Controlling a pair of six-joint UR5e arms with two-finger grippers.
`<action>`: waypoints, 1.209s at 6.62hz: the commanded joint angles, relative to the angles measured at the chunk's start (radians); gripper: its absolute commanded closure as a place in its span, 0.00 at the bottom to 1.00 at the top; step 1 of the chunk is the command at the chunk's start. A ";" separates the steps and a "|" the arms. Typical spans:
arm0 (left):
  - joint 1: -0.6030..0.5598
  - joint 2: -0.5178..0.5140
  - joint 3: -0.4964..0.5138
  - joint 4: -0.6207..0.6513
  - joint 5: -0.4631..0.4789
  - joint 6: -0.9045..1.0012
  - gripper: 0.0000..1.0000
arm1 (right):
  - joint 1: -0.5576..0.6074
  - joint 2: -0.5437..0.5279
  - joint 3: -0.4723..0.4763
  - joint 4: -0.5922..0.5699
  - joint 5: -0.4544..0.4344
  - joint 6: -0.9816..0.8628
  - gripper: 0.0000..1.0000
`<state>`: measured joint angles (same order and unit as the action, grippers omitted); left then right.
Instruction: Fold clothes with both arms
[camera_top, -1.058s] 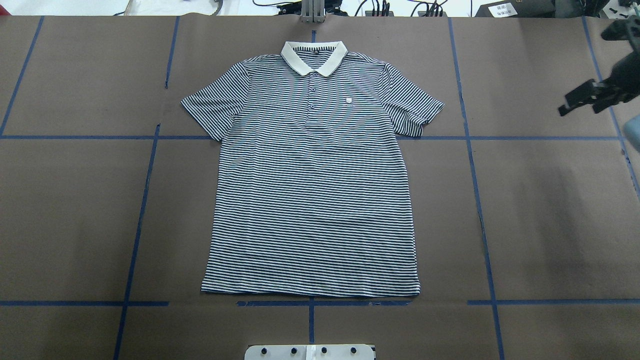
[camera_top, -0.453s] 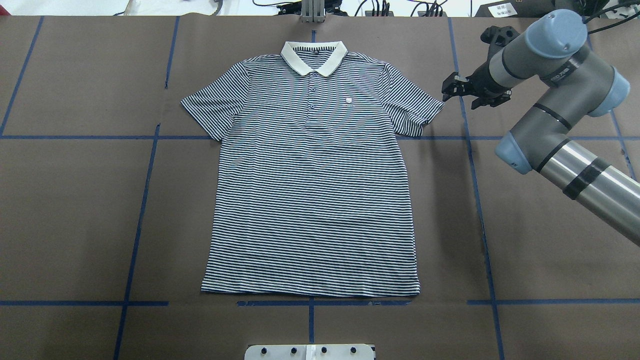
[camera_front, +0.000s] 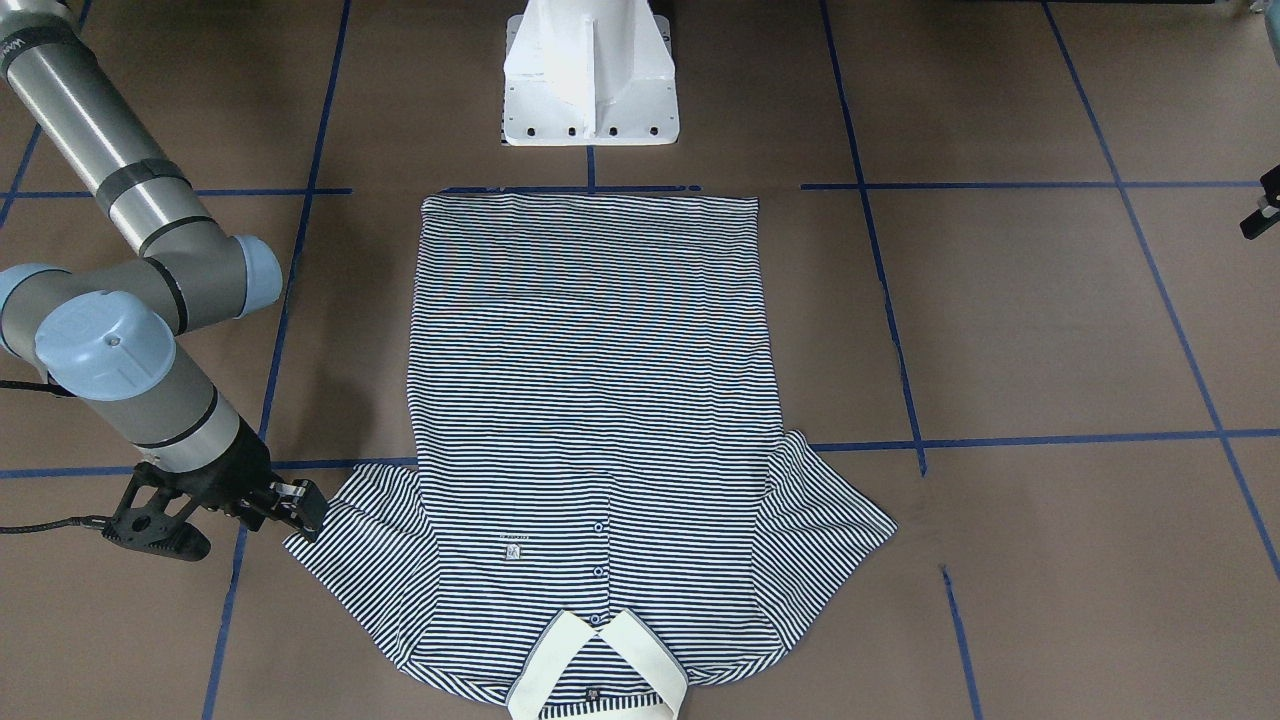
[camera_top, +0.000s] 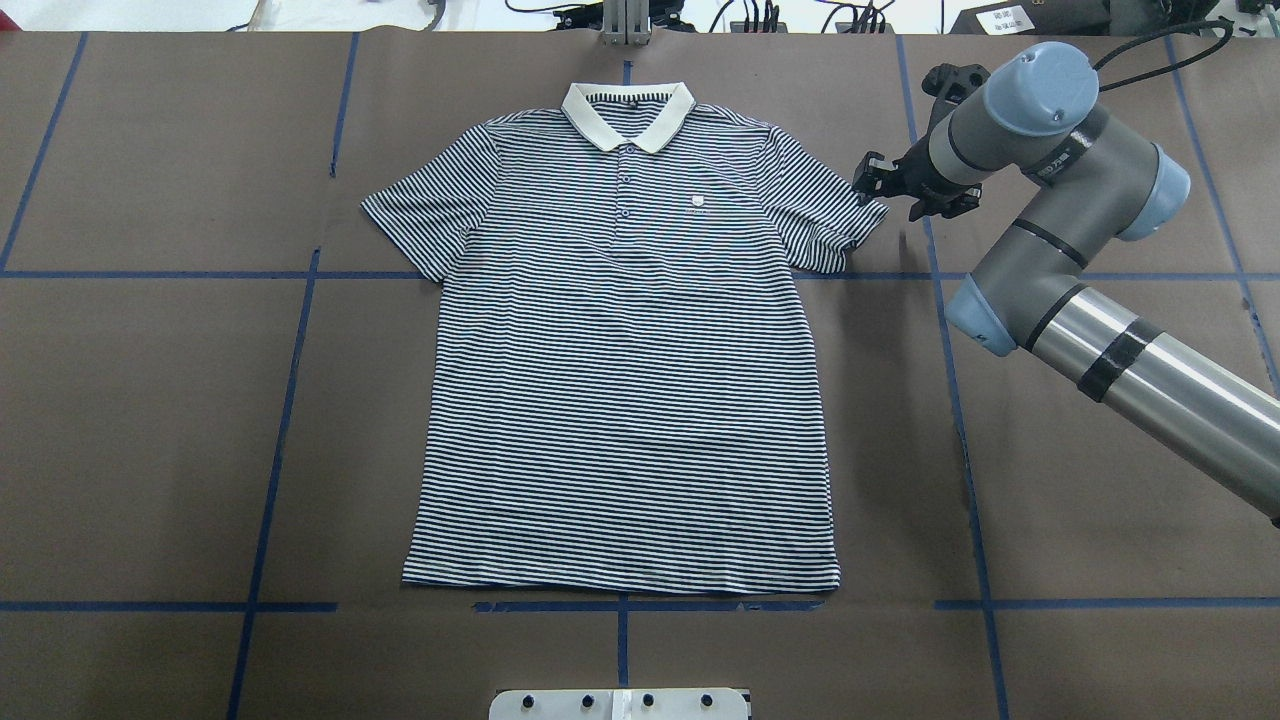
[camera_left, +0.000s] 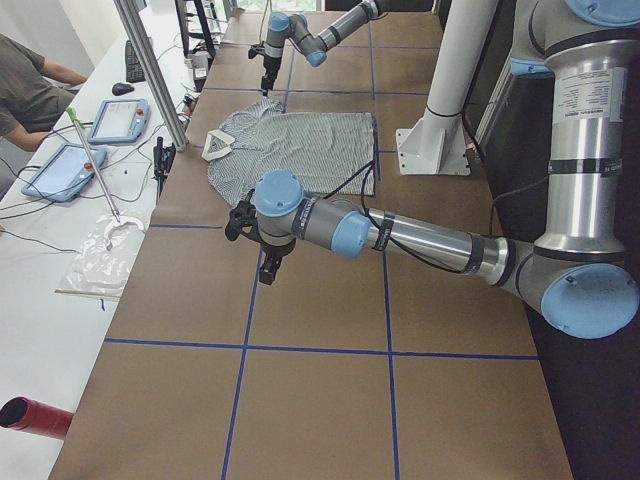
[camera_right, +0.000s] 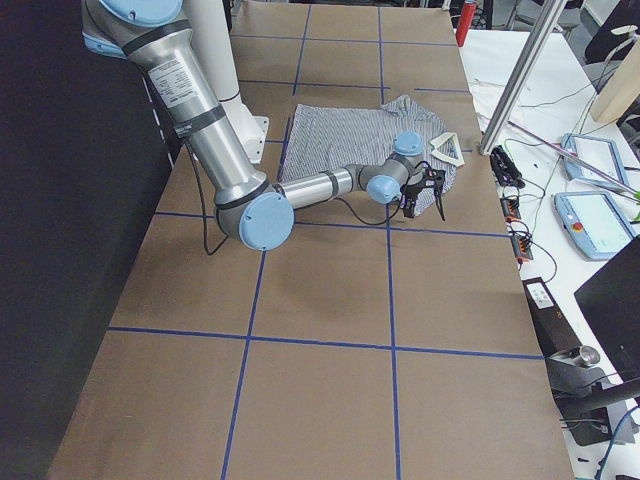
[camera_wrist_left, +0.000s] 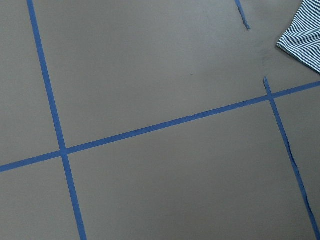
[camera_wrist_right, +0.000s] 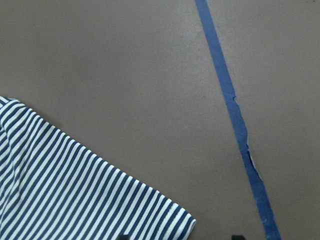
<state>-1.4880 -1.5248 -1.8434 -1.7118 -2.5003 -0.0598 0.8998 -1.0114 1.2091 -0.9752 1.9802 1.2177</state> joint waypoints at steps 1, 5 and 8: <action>0.000 0.000 0.000 0.000 0.001 0.000 0.00 | -0.004 0.022 -0.037 0.000 -0.018 0.000 0.41; 0.000 0.000 -0.011 0.000 0.006 0.002 0.00 | -0.012 0.048 -0.068 -0.003 -0.040 0.000 0.80; -0.001 0.009 -0.046 0.006 0.015 0.000 0.00 | -0.018 0.062 -0.036 -0.002 -0.038 -0.001 1.00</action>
<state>-1.4893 -1.5196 -1.8808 -1.7071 -2.4875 -0.0593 0.8852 -0.9633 1.1485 -0.9766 1.9408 1.2096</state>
